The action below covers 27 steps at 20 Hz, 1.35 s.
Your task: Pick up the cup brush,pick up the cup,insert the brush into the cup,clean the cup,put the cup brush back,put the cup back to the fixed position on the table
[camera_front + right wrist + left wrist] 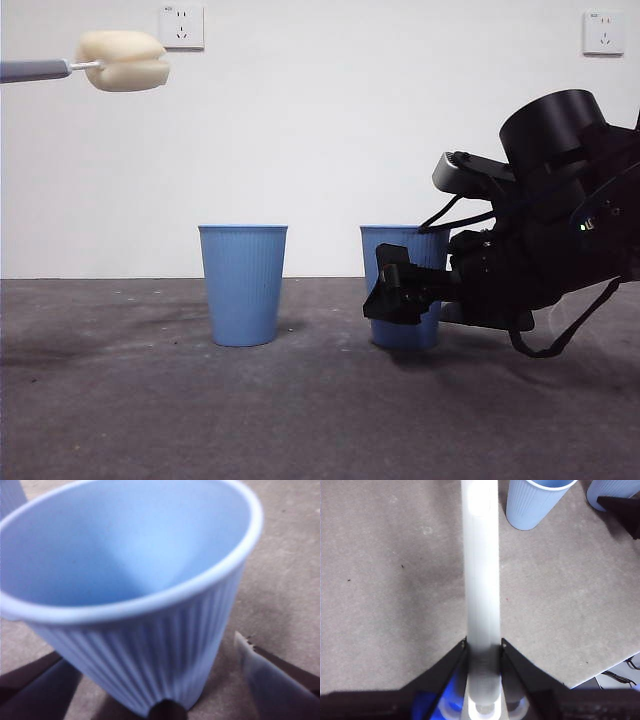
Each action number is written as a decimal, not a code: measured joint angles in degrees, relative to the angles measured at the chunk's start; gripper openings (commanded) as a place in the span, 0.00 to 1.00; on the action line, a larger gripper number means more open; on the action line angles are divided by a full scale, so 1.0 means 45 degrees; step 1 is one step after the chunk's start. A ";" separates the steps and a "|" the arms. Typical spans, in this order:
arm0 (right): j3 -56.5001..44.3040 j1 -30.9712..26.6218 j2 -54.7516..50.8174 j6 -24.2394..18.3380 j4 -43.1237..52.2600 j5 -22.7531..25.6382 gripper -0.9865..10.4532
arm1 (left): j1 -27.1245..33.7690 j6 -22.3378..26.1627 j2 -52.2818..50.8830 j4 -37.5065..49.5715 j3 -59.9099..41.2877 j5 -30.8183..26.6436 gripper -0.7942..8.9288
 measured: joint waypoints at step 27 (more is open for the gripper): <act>0.4201 0.1462 -0.7597 -0.4507 -2.0278 0.0724 0.08 | -0.3060 0.1705 0.0636 -0.1744 0.0000 -0.1132 0.07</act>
